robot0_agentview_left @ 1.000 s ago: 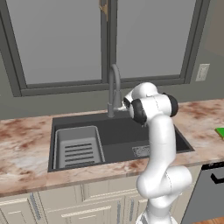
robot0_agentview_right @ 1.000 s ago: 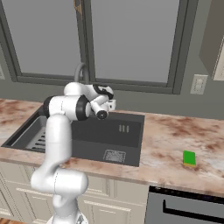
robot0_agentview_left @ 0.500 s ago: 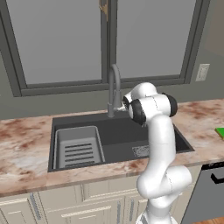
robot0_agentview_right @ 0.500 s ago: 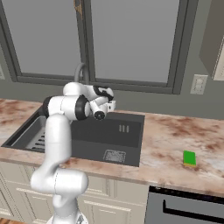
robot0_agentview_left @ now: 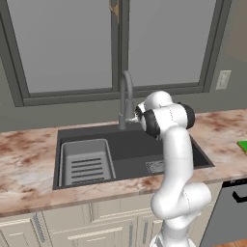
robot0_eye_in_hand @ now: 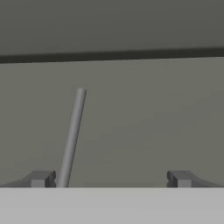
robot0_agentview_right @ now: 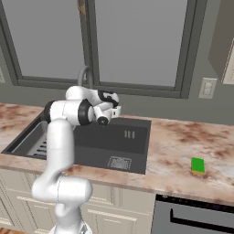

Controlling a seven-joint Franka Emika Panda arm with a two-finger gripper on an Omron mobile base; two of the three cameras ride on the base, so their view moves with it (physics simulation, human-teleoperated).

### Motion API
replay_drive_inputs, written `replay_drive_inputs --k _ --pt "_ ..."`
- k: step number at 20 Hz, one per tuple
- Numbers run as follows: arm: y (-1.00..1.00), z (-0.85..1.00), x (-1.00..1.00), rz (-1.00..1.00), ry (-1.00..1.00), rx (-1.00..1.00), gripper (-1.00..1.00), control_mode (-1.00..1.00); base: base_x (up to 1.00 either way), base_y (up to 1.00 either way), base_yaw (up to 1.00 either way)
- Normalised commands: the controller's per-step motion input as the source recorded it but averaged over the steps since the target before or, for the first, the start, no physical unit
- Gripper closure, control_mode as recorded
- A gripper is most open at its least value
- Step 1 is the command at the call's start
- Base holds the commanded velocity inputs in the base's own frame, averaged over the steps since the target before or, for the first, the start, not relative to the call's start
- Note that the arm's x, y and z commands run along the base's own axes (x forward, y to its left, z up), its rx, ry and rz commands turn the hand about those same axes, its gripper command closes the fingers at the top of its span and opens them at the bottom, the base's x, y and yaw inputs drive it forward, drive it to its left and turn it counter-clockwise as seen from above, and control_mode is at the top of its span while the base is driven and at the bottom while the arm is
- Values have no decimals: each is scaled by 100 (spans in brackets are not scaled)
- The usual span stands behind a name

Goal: Soak the sponge with water for a few seconds and then drop it inside the sink.

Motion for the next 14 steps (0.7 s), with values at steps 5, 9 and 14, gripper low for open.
replay_drive_inputs --k 5,9,14 --pt "-78 -17 0 -2 0 2 -100 -100 0 0 0" --pt "-77 -19 0 -1 0 2 -100 -100 0 0 0" --pt "-76 -18 0 -1 0 2 -100 -100 0 0 0"
